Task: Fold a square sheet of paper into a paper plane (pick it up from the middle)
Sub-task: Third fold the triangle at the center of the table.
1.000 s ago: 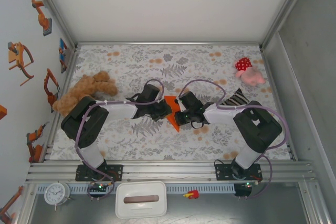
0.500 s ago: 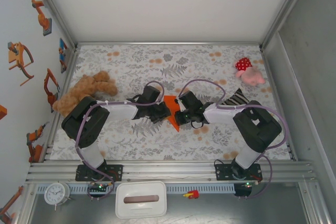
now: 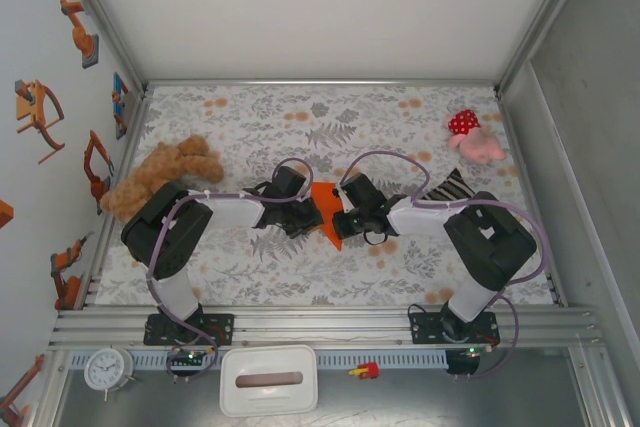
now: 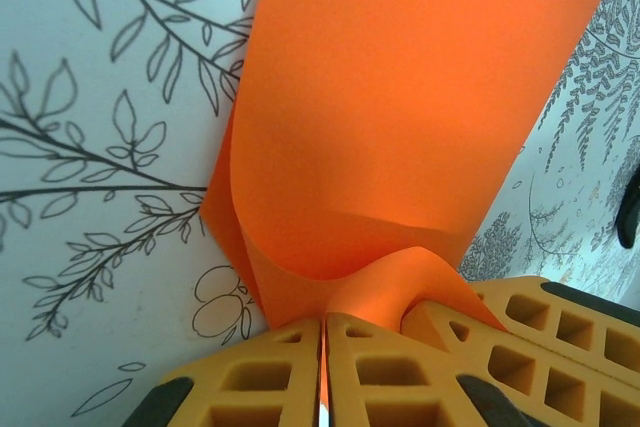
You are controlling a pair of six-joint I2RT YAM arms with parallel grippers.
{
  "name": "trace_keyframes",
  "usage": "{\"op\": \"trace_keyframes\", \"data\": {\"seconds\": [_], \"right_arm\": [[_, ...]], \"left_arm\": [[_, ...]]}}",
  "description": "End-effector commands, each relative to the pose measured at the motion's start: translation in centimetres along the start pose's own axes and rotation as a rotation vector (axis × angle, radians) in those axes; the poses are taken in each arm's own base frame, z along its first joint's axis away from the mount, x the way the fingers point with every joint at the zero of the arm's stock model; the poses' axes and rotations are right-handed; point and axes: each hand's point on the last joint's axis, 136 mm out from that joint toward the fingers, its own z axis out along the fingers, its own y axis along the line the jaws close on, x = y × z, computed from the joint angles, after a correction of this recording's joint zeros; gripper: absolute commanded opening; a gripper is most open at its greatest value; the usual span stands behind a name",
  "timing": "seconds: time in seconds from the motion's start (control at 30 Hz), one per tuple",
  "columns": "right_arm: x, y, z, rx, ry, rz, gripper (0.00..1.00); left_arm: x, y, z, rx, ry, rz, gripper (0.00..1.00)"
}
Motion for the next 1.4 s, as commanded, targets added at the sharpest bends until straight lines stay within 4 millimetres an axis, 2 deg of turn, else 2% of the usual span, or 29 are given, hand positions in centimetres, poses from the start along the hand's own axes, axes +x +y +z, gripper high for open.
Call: {"op": "trace_keyframes", "data": {"seconds": [0.0, 0.17, 0.27, 0.4, 0.53, 0.63, 0.73, 0.83, 0.93, 1.0, 1.37], "right_arm": [[1.9, -1.8, 0.7, 0.064, 0.069, 0.044, 0.0], [1.6, -1.6, 0.4, 0.06, 0.062, 0.052, 0.0], [0.7, -0.9, -0.6, 0.04, 0.036, 0.066, 0.0], [-1.0, -0.2, -2.6, 0.034, -0.02, 0.095, 0.12], [-1.6, -1.0, -4.4, 0.059, -0.058, 0.147, 0.26], [-1.5, -1.0, -5.2, 0.05, -0.07, 0.171, 0.28], [-1.2, -0.2, -5.6, 0.002, -0.067, 0.187, 0.24], [-1.1, 1.8, -5.6, -0.114, -0.05, 0.192, 0.12], [-0.9, 3.8, -5.2, -0.214, -0.026, 0.197, 0.07], [-0.4, 4.3, -4.5, -0.228, 0.0, 0.196, 0.05], [0.7, 4.7, -1.5, -0.233, 0.073, 0.215, 0.0]], "left_arm": [[0.4, 1.7, 0.5, -0.072, 0.013, 0.004, 0.11], [0.6, 2.9, 0.6, -0.136, 0.028, -0.013, 0.11], [0.7, 3.8, 0.7, -0.181, 0.034, -0.021, 0.11], [0.8, 4.4, 0.7, -0.218, 0.042, -0.029, 0.11], [0.7, 4.5, 0.8, -0.228, 0.044, -0.037, 0.11], [0.7, 4.5, 0.9, -0.228, 0.046, -0.038, 0.11], [0.8, 4.5, 1.0, -0.228, 0.05, -0.045, 0.11], [0.7, 4.4, 1.0, -0.226, 0.049, -0.046, 0.11], [0.7, 4.2, 1.0, -0.223, 0.049, -0.049, 0.11], [0.6, 4.1, 1.0, -0.219, 0.047, -0.049, 0.11], [0.7, 3.3, 0.8, -0.19, 0.052, -0.038, 0.11]]}}
